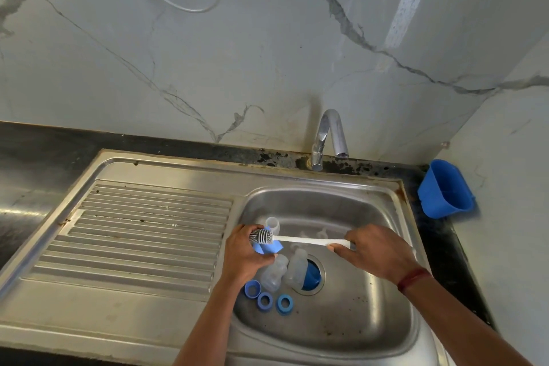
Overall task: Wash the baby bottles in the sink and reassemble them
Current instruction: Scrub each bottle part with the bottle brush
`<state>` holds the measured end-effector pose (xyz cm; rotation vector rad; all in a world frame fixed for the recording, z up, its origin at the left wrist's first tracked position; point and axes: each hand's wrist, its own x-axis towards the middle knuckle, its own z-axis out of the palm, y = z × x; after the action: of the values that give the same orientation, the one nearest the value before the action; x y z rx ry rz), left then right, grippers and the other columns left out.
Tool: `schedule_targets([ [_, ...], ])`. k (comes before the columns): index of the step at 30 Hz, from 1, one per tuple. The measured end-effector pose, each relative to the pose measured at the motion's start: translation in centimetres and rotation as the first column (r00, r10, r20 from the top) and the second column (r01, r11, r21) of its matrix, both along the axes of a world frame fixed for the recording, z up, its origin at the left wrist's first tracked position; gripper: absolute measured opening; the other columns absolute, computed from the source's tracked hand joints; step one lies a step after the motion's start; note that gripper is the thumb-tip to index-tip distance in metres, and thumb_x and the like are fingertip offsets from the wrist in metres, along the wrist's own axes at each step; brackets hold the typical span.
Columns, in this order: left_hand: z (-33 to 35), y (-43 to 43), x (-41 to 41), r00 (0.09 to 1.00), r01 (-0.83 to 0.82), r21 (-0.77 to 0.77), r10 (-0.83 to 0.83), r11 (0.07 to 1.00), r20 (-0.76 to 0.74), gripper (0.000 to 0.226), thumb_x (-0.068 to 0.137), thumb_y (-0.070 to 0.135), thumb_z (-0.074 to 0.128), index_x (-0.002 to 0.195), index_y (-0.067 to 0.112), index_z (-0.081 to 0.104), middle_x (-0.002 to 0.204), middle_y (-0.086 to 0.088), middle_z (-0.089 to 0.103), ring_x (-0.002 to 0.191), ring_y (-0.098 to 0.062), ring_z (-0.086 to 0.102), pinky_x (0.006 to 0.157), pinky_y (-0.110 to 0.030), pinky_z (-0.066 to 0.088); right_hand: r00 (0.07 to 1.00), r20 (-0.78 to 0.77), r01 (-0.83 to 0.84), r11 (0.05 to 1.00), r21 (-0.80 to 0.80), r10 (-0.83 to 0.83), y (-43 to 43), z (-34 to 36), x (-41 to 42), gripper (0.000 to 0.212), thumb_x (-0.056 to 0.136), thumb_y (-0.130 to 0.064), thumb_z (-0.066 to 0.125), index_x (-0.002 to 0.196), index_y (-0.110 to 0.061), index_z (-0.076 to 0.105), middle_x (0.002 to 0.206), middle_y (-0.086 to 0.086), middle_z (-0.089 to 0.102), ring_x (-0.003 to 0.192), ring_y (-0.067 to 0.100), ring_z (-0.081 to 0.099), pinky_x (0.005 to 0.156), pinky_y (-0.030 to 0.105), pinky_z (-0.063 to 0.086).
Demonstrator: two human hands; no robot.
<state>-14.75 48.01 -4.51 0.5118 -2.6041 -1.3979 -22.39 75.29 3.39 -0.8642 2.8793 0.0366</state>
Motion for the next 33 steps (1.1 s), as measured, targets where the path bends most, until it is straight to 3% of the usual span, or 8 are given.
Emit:
schedule_targets([
  [2, -0.3, -0.6, 0.0, 0.997, -0.08, 0.049, 0.079, 0.996, 0.023, 0.057, 0.05, 0.017, 0.094, 0.098, 0.029, 0.066, 0.097, 0.008, 0.064, 0.09, -0.008, 0.061, 0.074, -0.013, 0.045, 1.0, 0.012, 0.016, 1.0, -0.018, -0.016, 0.6, -0.5, 0.3, 0.057, 0.09, -0.073, 0.03, 0.064, -0.026, 0.047, 0.06, -0.006, 0.052, 0.053, 0.007, 0.046, 0.053, 0.02, 0.039],
  [5, -0.4, -1.0, -0.2, 0.991, -0.132, 0.077, 0.131, 0.988, 0.02, 0.056, 0.05, 0.015, 0.094, 0.099, 0.024, 0.069, 0.098, 0.005, 0.066, 0.091, -0.012, 0.063, 0.077, -0.027, 0.052, 0.997, 0.06, 0.06, 0.997, -0.051, -0.057, 1.3, -0.6, 0.6, 0.054, 0.091, -0.071, 0.037, 0.058, -0.028, 0.041, 0.058, -0.006, 0.049, 0.056, 0.009, 0.049, 0.051, 0.018, 0.036],
  [8, -0.2, -0.1, -0.3, 0.994, -0.108, 0.108, 0.109, 0.988, -0.003, 0.055, 0.051, 0.016, 0.094, 0.095, 0.031, 0.065, 0.096, 0.012, 0.065, 0.091, -0.009, 0.064, 0.076, -0.024, 0.052, 0.994, 0.069, 0.085, 0.993, -0.077, -0.08, 1.2, -0.6, 0.7, 0.053, 0.09, -0.07, 0.041, 0.056, -0.029, 0.038, 0.055, -0.008, 0.044, 0.051, 0.008, 0.045, 0.049, 0.017, 0.032],
  [12, 0.0, 0.7, -0.3, 0.994, -0.109, 0.161, 0.112, 0.981, -0.011, 0.058, 0.052, 0.013, 0.094, 0.088, 0.041, 0.058, 0.096, 0.012, 0.068, 0.093, -0.011, 0.066, 0.079, -0.031, 0.055, 0.989, 0.076, 0.133, 0.986, -0.105, -0.125, 1.0, -1.4, 0.8, 0.057, 0.086, -0.075, 0.034, 0.06, -0.026, 0.047, 0.054, -0.008, 0.046, 0.047, 0.007, 0.042, 0.049, 0.018, 0.037],
  [16, 0.5, -0.1, -0.5, 0.997, -0.081, 0.116, 0.081, 0.99, 0.003, 0.053, 0.053, 0.015, 0.093, 0.091, 0.032, 0.061, 0.097, 0.008, 0.065, 0.092, -0.011, 0.063, 0.073, -0.017, 0.046, 0.961, 0.207, 0.225, 0.951, -0.211, -0.182, 1.3, -2.9, 1.7, 0.06, 0.087, -0.073, 0.044, 0.056, -0.021, 0.046, 0.049, -0.006, 0.041, 0.043, 0.008, 0.035, 0.047, 0.018, 0.033],
  [23, 0.6, -0.7, -0.7, 0.99, -0.128, 0.098, 0.132, 0.987, -0.038, 0.057, 0.053, 0.013, 0.094, 0.103, 0.02, 0.067, 0.102, 0.002, 0.062, 0.095, -0.016, 0.062, 0.081, -0.027, 0.048, 0.921, 0.334, 0.322, 0.877, -0.357, -0.203, 2.1, -4.1, 2.4, 0.064, 0.086, -0.067, 0.055, 0.049, -0.02, 0.033, 0.044, -0.008, 0.03, 0.042, 0.009, 0.029, 0.048, 0.021, 0.033],
  [27, 0.8, 0.2, -0.8, 0.989, -0.121, 0.122, 0.13, 0.985, -0.065, 0.058, 0.053, 0.015, 0.095, 0.099, 0.025, 0.061, 0.099, 0.005, 0.061, 0.093, -0.016, 0.062, 0.084, -0.031, 0.051, 0.919, 0.328, 0.338, 0.862, -0.379, -0.216, 1.1, -4.5, 2.5, 0.059, 0.089, -0.06, 0.055, 0.05, -0.02, 0.036, 0.046, -0.006, 0.034, 0.043, 0.009, 0.031, 0.047, 0.018, 0.032],
  [33, 0.7, -0.1, -0.4, 0.978, -0.185, 0.207, 0.2, 0.961, -0.056, 0.057, 0.054, 0.016, 0.096, 0.099, 0.031, 0.063, 0.102, 0.006, 0.064, 0.097, -0.015, 0.064, 0.081, -0.025, 0.05, 0.877, 0.42, 0.412, 0.813, -0.411, -0.232, 0.9, -5.0, 3.3, 0.061, 0.09, -0.055, 0.059, 0.048, -0.02, 0.032, 0.039, -0.008, 0.028, 0.04, 0.01, 0.028, 0.046, 0.017, 0.029],
])
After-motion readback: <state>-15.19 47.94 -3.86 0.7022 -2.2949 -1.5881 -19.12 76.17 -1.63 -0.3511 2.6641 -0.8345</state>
